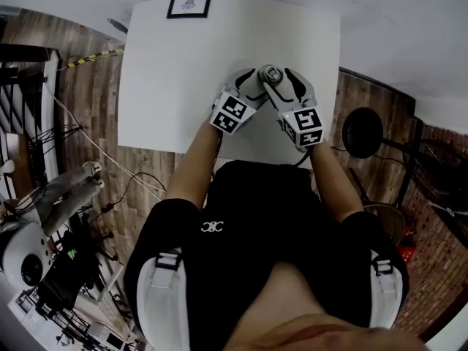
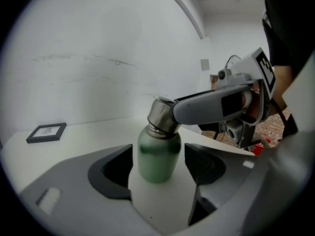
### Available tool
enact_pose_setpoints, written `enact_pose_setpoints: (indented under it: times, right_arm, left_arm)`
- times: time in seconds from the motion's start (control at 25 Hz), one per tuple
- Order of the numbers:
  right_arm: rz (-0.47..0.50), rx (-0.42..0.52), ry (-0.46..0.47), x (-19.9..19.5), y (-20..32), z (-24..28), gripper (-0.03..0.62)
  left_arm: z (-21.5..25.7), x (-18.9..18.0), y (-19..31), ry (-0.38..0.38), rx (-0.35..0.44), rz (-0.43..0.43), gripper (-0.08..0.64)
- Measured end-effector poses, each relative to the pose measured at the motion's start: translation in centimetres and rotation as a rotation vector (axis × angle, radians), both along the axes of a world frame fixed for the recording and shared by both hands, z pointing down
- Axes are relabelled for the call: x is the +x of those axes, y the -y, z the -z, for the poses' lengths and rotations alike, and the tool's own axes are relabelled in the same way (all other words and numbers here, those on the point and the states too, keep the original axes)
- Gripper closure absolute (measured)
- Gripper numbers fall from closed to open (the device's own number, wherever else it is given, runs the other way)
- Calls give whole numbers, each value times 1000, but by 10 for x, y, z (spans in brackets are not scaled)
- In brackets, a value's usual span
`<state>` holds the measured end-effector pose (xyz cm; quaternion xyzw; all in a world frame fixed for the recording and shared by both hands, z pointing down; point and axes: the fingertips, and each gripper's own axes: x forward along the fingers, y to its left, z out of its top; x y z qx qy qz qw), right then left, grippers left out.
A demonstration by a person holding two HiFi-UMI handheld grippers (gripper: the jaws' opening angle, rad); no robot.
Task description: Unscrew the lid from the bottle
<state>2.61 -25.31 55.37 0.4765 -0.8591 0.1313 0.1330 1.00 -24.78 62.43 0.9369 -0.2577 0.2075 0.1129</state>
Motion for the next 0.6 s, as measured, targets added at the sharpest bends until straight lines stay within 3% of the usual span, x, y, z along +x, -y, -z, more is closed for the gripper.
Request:
enact_pose_setpoints:
  times: [0.32, 0.48, 0.6]
  right_arm:
    - [82, 29, -58, -6, 0, 1, 360]
    - [212, 10, -102, -6, 1, -1, 360]
    - [370, -9, -158, -9, 2, -1, 360]
  left_arm:
    - [-3, 2, 1, -7, 25, -12, 224]
    - [-4, 3, 1, -9, 32, -40, 227]
    - [-2, 4, 1, -6, 38, -62, 229]
